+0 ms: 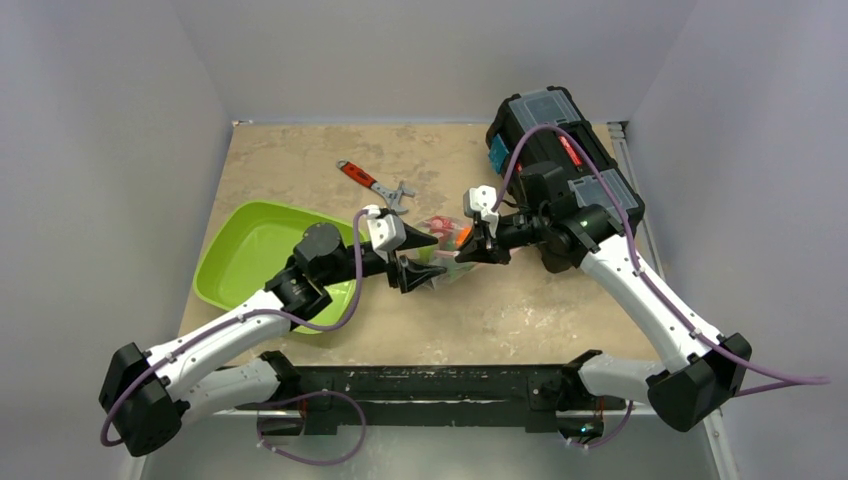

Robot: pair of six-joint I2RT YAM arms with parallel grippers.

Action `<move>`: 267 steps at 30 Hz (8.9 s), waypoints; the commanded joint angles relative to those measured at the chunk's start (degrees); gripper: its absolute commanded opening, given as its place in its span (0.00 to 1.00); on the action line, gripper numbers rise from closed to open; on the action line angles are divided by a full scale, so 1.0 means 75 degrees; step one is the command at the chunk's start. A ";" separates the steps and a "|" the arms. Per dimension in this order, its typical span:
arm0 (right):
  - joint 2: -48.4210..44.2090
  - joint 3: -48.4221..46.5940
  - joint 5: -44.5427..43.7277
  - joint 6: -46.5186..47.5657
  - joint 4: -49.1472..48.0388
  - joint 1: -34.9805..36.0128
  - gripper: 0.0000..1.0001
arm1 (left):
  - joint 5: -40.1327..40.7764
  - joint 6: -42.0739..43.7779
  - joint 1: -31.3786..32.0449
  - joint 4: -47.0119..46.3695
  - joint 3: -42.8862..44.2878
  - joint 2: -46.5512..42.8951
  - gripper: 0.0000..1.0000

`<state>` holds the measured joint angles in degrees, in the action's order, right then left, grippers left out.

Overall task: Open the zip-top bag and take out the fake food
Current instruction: Unzip the zipper food storage bag at the center of the board, then open the zipper of the food storage bag at the center of the board, then pick up the fake fruit from the zipper food storage bag.

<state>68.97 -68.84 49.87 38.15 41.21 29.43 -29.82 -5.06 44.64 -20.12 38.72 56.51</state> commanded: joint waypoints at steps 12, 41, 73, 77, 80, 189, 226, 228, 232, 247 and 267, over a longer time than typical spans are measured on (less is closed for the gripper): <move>-0.0160 0.0044 0.0069 0.0175 0.0001 -0.0033 0.00 | -0.0522 0.0320 -0.0026 0.0394 0.0789 0.0671 0.31; -0.1080 0.0745 -0.0677 0.0532 -0.0118 -0.1240 0.00 | 0.0843 0.1024 -0.0058 0.1576 0.0282 -0.0874 0.00; -0.0774 0.0025 -0.1858 0.2333 0.1439 -0.2081 0.00 | 0.1289 0.1307 -0.0081 0.1909 0.0053 -0.1475 0.00; -0.0718 -0.0055 -0.1876 0.2660 0.1685 -0.2380 0.00 | 0.1307 0.1323 -0.0102 0.1906 0.0032 -0.1504 0.00; -0.0688 -0.0078 -0.1891 0.2888 0.1822 -0.2572 0.00 | 0.1324 0.1334 -0.0104 0.1908 0.0023 -0.1522 0.00; 0.0442 -0.0534 -0.2030 0.0842 0.0670 -0.0162 0.00 | 0.0613 -0.0147 -0.0096 0.1138 -0.0205 -0.0751 0.01; 0.1832 -0.1084 -0.4413 -0.1743 -0.3701 0.0279 0.00 | 0.3422 -0.4032 -0.0116 0.3900 -0.0591 -0.3308 0.92; 0.1418 -0.0047 -0.4065 -0.1848 -0.3807 0.0470 0.00 | 0.3017 -0.4536 -0.0116 0.3419 -0.0840 -0.3152 0.90; 0.0944 0.1236 -0.3209 -0.2519 -0.4242 0.0618 0.00 | 0.2257 -0.5669 -0.0111 0.1803 -0.1320 -0.2566 0.78; 0.1204 0.1216 -0.1762 -0.4367 -0.5072 0.0623 0.00 | 0.4111 -0.5261 0.1680 0.0449 -0.1430 -0.1075 0.63; 0.1269 0.1772 -0.1911 -0.4792 -0.5846 0.0383 0.00 | 0.6751 -0.4233 0.1476 -0.1469 -0.1128 0.1730 0.61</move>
<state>78.48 -55.68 34.28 3.07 0.62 32.64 17.19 -39.13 56.99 -24.69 27.55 66.67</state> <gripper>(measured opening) 0.004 0.604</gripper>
